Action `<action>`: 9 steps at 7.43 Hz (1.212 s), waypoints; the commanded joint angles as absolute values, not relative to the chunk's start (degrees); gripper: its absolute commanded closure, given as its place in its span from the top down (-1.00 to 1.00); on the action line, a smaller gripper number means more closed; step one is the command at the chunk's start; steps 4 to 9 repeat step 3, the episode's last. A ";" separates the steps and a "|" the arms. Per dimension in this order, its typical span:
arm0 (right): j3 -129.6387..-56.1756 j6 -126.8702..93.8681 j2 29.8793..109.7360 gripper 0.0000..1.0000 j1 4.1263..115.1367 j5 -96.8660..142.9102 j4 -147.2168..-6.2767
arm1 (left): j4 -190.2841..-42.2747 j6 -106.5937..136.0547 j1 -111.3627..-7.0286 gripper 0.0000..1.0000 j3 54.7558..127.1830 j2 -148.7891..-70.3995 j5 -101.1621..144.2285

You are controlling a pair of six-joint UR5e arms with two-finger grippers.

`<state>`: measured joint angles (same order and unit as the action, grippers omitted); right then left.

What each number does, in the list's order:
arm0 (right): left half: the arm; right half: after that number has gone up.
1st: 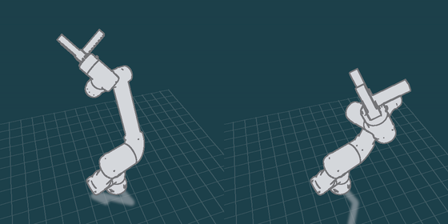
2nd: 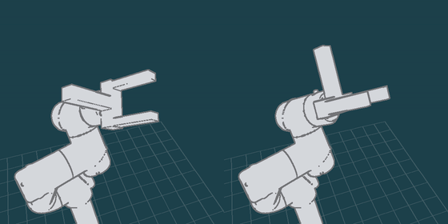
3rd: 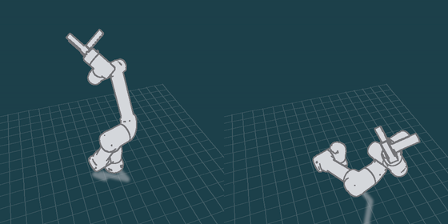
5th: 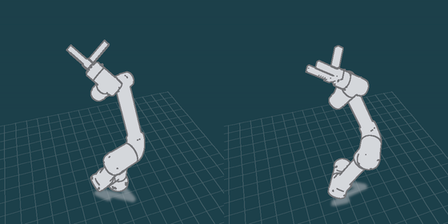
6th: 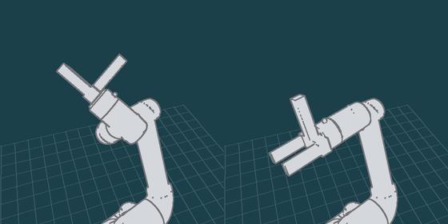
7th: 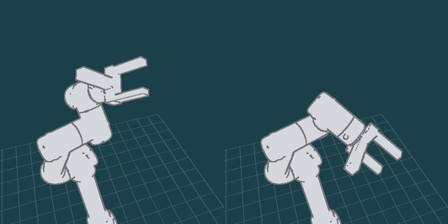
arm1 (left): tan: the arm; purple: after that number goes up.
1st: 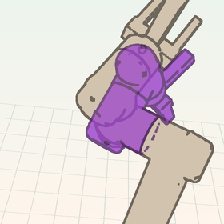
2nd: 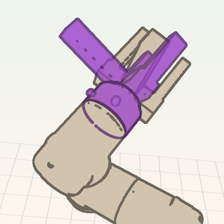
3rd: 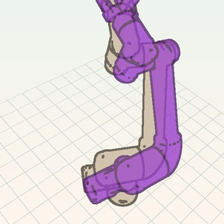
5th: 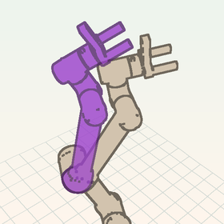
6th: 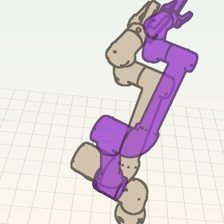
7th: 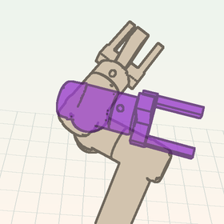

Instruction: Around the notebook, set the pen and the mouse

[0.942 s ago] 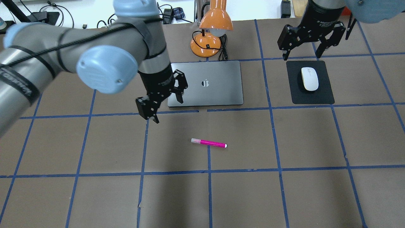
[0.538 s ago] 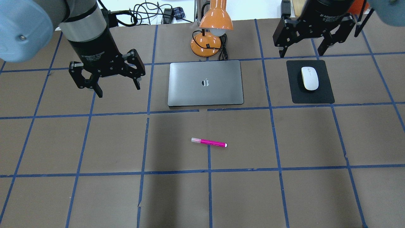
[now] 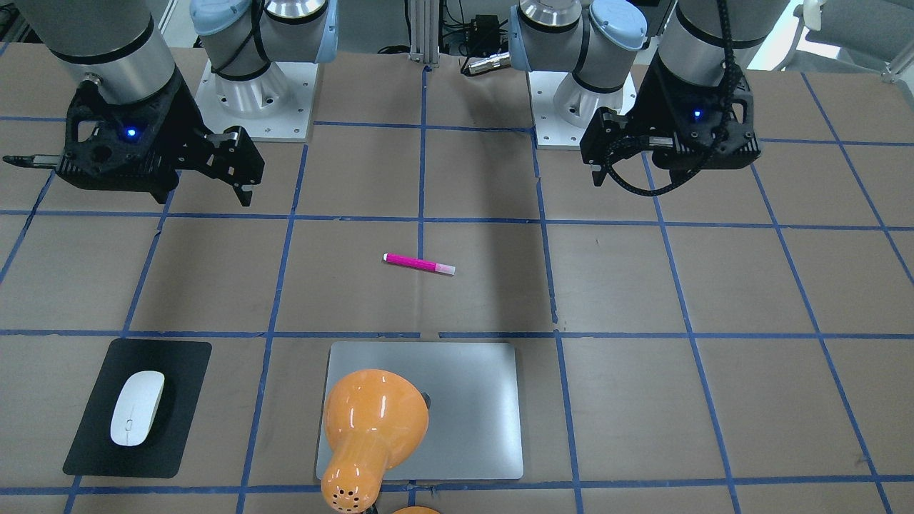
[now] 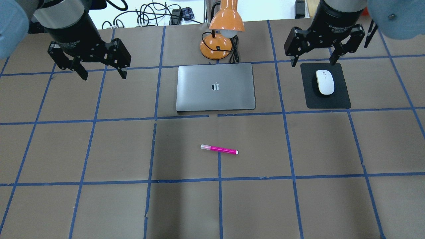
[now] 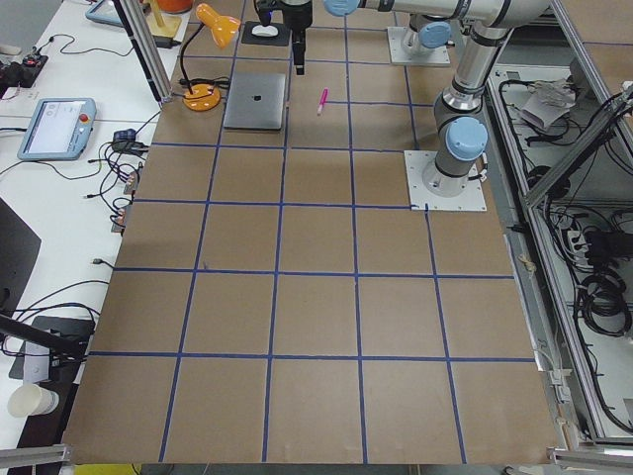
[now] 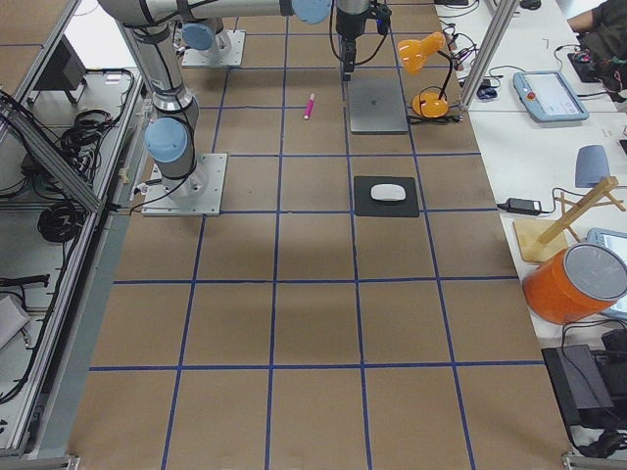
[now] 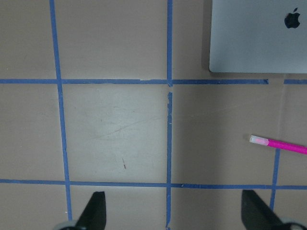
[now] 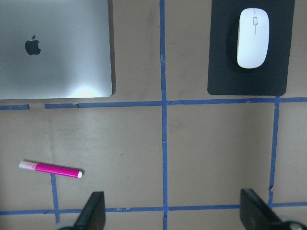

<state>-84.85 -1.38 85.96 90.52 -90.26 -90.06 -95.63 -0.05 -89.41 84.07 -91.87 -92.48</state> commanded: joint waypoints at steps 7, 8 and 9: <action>-85.61 -1.32 85.96 1.00 90.44 -90.26 -93.43 | -95.54 -1.05 -88.42 1.00 83.76 -91.76 -92.20; -85.61 -1.32 85.96 1.00 90.44 -90.26 -93.43 | -95.54 -1.05 -88.42 1.00 83.76 -91.76 -92.20; -85.61 -1.32 85.96 1.00 90.44 -90.26 -93.43 | -95.54 -1.05 -88.42 1.00 83.76 -91.76 -92.20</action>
